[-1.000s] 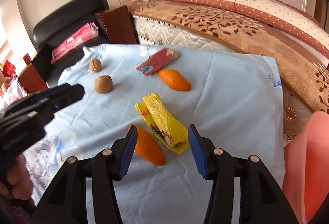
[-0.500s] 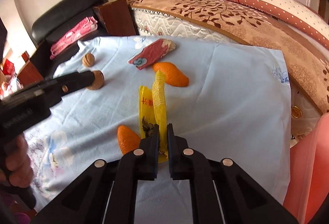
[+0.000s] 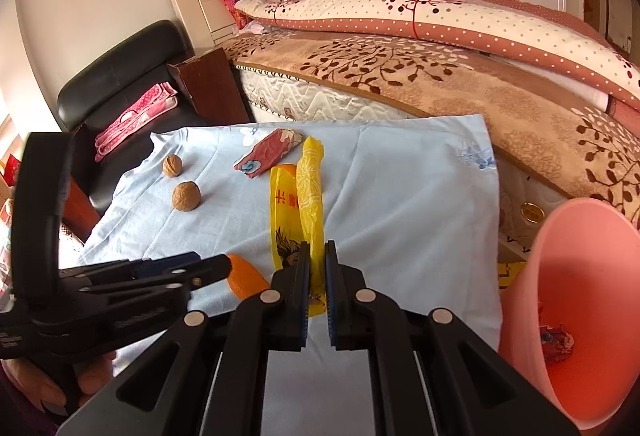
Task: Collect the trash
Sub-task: 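Grasp the orange peel with the left tool while the right tool grasps the yellow bag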
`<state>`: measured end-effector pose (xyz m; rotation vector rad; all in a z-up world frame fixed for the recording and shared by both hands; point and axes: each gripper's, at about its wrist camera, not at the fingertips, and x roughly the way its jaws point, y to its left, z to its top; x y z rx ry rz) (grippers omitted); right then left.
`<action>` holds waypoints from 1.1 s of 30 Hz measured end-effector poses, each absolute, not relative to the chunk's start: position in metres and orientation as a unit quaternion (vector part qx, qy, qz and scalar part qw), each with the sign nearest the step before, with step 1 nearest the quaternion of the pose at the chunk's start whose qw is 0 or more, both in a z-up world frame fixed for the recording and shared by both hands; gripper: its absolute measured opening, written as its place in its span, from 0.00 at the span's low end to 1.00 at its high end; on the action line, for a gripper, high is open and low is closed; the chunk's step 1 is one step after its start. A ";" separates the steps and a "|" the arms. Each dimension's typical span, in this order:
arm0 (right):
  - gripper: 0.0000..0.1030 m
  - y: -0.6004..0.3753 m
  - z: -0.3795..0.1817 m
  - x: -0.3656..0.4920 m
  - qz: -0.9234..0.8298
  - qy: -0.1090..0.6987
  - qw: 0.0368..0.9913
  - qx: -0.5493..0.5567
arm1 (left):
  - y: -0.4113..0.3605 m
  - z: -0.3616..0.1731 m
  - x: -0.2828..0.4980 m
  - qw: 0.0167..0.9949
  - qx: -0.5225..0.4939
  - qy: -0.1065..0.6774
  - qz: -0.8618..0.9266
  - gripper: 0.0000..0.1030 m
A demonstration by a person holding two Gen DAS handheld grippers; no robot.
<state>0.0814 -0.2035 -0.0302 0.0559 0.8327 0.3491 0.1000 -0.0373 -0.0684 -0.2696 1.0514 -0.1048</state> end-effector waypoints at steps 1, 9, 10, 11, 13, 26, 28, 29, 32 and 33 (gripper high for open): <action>0.06 -0.207 -0.030 0.079 0.167 0.402 0.900 0.029 | -0.040 -0.071 0.100 0.853 -0.129 0.504 -0.040 0.37; 0.06 -0.240 -0.027 0.063 0.150 0.401 0.903 0.047 | -0.062 -0.081 0.112 0.844 -0.133 0.520 0.019 0.37; 0.06 -0.244 -0.026 0.062 0.148 0.399 0.903 0.050 | -0.064 -0.082 0.114 0.844 -0.129 0.521 0.027 0.37; 0.06 -0.248 -0.026 0.061 0.146 0.398 0.904 0.053 | -0.066 -0.082 0.114 0.846 -0.125 0.518 0.033 0.37; 0.06 -0.254 -0.025 0.061 0.143 0.397 0.905 0.058 | -0.069 -0.082 0.115 0.851 -0.113 0.512 0.041 0.37; 0.06 -0.264 -0.022 0.055 0.140 0.390 0.907 0.076 | -0.080 -0.063 0.100 0.882 -0.079 0.464 0.023 0.17; 0.06 -0.267 -0.020 0.053 0.135 0.385 0.910 0.079 | -0.083 -0.054 0.096 0.890 -0.078 0.449 0.015 0.17; 0.06 -0.269 -0.019 0.053 0.132 0.383 0.910 0.081 | -0.085 -0.050 0.094 0.894 -0.075 0.441 0.012 0.17; 0.06 -0.278 -0.015 0.050 0.119 0.379 0.914 0.086 | -0.090 -0.038 0.089 0.903 -0.078 0.423 -0.006 0.16; 0.06 -0.280 -0.014 0.049 0.115 0.377 0.915 0.088 | -0.092 -0.034 0.088 0.904 -0.079 0.419 -0.013 0.16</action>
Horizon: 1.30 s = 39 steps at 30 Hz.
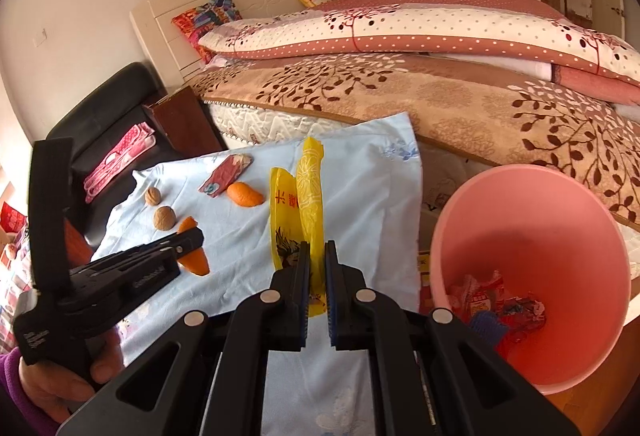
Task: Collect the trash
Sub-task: 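Grasp the orange peel with the left tool while the right tool grasps the yellow bag, then carry the orange peel and yellow bag over the bucket and open both tools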
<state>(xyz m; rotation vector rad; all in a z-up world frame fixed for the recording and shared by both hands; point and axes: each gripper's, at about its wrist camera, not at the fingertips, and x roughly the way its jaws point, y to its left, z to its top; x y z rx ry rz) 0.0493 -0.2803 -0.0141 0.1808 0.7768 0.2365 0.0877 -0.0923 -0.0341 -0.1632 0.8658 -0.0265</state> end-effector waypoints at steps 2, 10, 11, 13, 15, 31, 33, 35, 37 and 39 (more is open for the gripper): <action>0.06 -0.288 -0.012 0.048 0.103 0.375 0.917 0.093 | -0.099 -0.027 0.085 0.909 -0.079 0.408 -0.027 0.16; 0.06 -0.331 -0.008 0.039 0.047 0.367 0.922 0.117 | -0.139 -0.002 0.070 0.923 -0.061 0.367 -0.096 0.16; 0.06 -0.337 -0.008 0.037 0.039 0.366 0.922 0.121 | -0.145 0.000 0.069 0.924 -0.059 0.362 -0.106 0.16; 0.06 -0.350 -0.008 0.034 0.022 0.365 0.922 0.130 | -0.158 0.006 0.065 0.926 -0.055 0.351 -0.127 0.16; 0.06 -0.363 -0.008 0.031 0.008 0.363 0.922 0.137 | -0.173 0.011 0.060 0.928 -0.046 0.340 -0.148 0.17; 0.06 -0.436 -0.021 0.013 -0.064 0.364 0.913 0.172 | -0.262 0.008 0.046 0.909 -0.004 0.334 -0.249 0.17; 0.06 -0.440 -0.024 0.013 -0.066 0.366 0.912 0.173 | -0.270 0.005 0.046 0.906 -0.001 0.337 -0.254 0.17; 0.06 -0.442 -0.026 0.012 -0.068 0.366 0.912 0.172 | -0.277 0.001 0.045 0.905 0.003 0.338 -0.259 0.17; 0.06 -0.444 -0.028 0.013 -0.069 0.368 0.911 0.173 | -0.284 -0.002 0.044 0.904 0.009 0.338 -0.262 0.17; 0.06 -0.445 -0.031 0.013 -0.070 0.369 0.911 0.171 | -0.290 -0.005 0.044 0.902 0.015 0.340 -0.265 0.17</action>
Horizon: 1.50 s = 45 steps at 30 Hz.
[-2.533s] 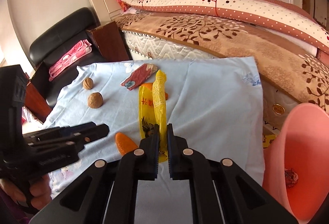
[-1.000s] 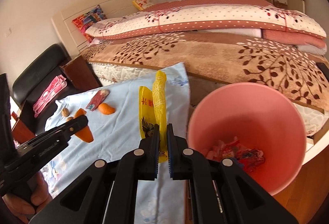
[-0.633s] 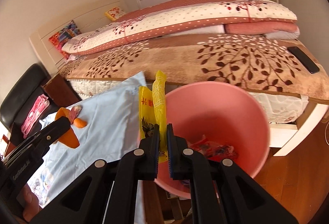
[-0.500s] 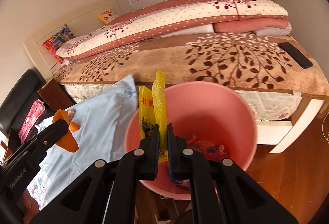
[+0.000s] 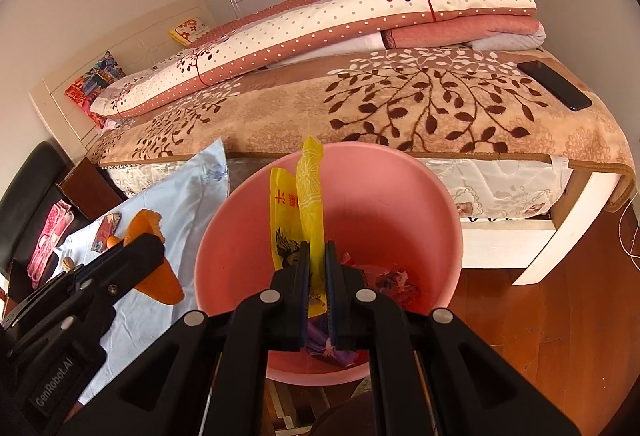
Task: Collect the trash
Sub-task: 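Carry the orange peel and yellow bag over the bucket and open both tools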
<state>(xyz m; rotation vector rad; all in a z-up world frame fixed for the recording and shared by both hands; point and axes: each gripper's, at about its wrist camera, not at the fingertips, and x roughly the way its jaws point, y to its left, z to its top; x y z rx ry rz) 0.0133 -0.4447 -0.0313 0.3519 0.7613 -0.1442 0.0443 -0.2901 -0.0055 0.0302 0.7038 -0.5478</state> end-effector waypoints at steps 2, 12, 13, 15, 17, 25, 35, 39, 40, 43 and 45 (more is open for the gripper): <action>0.07 -0.445 -0.034 0.014 -0.071 0.372 0.910 0.170 | -0.295 -0.009 0.045 0.900 0.016 0.343 -0.267 0.17; 0.07 -0.449 -0.046 0.016 -0.078 0.379 0.906 0.173 | -0.300 -0.022 0.050 0.895 0.015 0.351 -0.277 0.17; 0.07 -0.449 -0.047 0.017 -0.079 0.380 0.905 0.173 | -0.300 -0.023 0.051 0.893 0.013 0.353 -0.278 0.17; 0.07 -0.449 -0.049 0.017 -0.080 0.382 0.904 0.175 | -0.299 -0.026 0.052 0.889 0.009 0.360 -0.282 0.17; 0.07 -0.450 -0.051 0.016 -0.081 0.383 0.903 0.177 | -0.299 -0.028 0.055 0.885 0.004 0.368 -0.285 0.17; 0.07 -0.451 -0.058 0.019 -0.081 0.388 0.899 0.185 | -0.294 -0.033 0.058 0.877 -0.013 0.379 -0.297 0.19; 0.12 -0.450 -0.061 0.019 -0.083 0.390 0.897 0.191 | -0.291 -0.034 0.063 0.867 -0.030 0.390 -0.308 0.40; 0.21 -0.451 -0.061 0.017 -0.087 0.388 0.896 0.196 | -0.288 -0.033 0.063 0.868 -0.033 0.390 -0.306 0.40; 0.22 -0.452 -0.061 0.017 -0.088 0.389 0.896 0.196 | -0.287 -0.032 0.062 0.869 -0.033 0.389 -0.305 0.40; 0.22 -0.451 -0.060 0.015 -0.087 0.389 0.895 0.201 | -0.285 -0.030 0.061 0.872 -0.031 0.385 -0.302 0.40; 0.22 -0.449 -0.059 0.014 -0.085 0.388 0.896 0.199 | -0.282 -0.027 0.061 0.874 -0.029 0.381 -0.301 0.40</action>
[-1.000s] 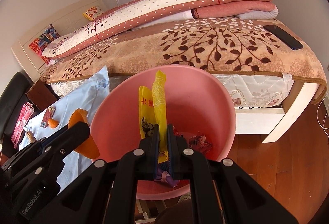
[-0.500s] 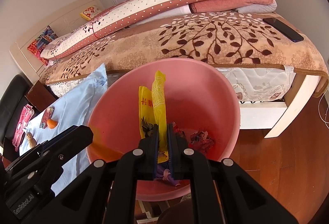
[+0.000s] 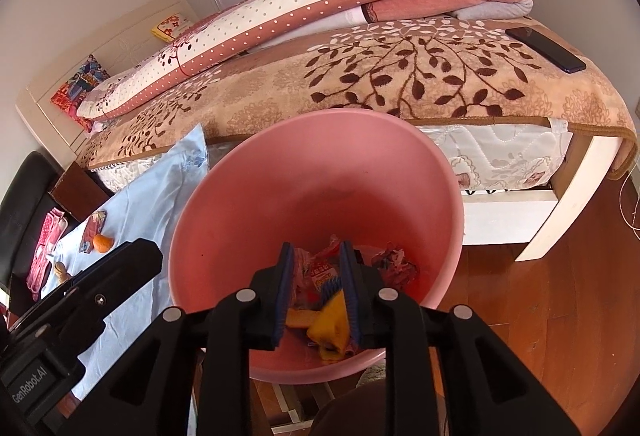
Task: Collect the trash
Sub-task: 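Carry the orange peel and yellow bag over the bucket and open both tools, then move both open tools back over the blue sheet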
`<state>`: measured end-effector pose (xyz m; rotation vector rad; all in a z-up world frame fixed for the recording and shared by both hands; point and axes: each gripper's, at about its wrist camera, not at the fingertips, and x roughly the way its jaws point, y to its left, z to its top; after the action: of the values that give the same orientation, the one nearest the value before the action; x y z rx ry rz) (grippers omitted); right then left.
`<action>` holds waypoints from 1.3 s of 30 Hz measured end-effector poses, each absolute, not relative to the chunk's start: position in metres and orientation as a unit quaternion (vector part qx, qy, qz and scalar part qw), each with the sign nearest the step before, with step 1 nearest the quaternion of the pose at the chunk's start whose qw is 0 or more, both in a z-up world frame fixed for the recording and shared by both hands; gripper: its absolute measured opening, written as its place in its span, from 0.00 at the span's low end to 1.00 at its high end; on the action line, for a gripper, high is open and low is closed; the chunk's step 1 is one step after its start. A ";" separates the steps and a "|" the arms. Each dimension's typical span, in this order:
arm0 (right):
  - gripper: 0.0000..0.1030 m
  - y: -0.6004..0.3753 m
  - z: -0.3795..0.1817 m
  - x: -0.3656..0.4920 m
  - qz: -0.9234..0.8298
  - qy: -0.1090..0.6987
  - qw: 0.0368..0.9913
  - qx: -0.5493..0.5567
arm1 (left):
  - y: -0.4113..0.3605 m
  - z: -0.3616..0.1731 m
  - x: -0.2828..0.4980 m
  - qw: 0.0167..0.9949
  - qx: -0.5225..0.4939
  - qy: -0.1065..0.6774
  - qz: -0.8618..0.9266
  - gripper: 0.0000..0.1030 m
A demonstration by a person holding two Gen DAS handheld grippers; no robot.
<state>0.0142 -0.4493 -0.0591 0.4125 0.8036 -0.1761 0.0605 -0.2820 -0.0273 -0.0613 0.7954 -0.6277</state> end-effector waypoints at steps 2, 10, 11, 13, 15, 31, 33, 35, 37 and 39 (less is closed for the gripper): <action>0.22 -0.445 -0.057 0.014 -0.080 0.386 0.898 0.193 | -0.279 -0.025 0.060 0.877 -0.028 0.377 -0.298 0.40; 0.22 -0.426 -0.048 0.014 -0.063 0.382 0.904 0.180 | -0.263 -0.018 0.058 0.886 -0.019 0.367 -0.282 0.40; 0.22 -0.423 -0.047 0.014 -0.060 0.382 0.905 0.178 | -0.261 -0.018 0.058 0.887 -0.018 0.366 -0.280 0.40; 0.22 -0.418 -0.045 0.014 -0.054 0.381 0.906 0.176 | -0.256 -0.018 0.058 0.889 -0.017 0.365 -0.276 0.40; 0.22 -0.411 -0.044 0.014 -0.047 0.381 0.907 0.172 | -0.251 -0.017 0.058 0.891 -0.016 0.364 -0.272 0.40; 0.22 -0.352 -0.036 0.023 0.016 0.380 0.914 0.141 | -0.192 -0.014 0.068 0.906 -0.023 0.356 -0.226 0.40; 0.22 -0.343 -0.035 0.026 0.025 0.380 0.915 0.135 | -0.182 -0.015 0.070 0.908 -0.025 0.356 -0.219 0.40; 0.25 -0.333 -0.035 0.030 0.036 0.381 0.915 0.130 | -0.172 -0.015 0.071 0.912 -0.026 0.354 -0.208 0.40; 0.38 -0.324 -0.035 0.034 0.045 0.379 0.916 0.125 | -0.160 -0.017 0.074 0.914 -0.029 0.353 -0.198 0.40; 0.38 -0.312 -0.035 0.039 0.057 0.377 0.917 0.117 | -0.148 -0.017 0.077 0.916 -0.033 0.354 -0.186 0.40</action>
<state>0.0390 -0.3117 -0.0353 0.2415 0.7756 0.1176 0.0769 -0.1477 -0.0172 -0.0671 0.7278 -0.3837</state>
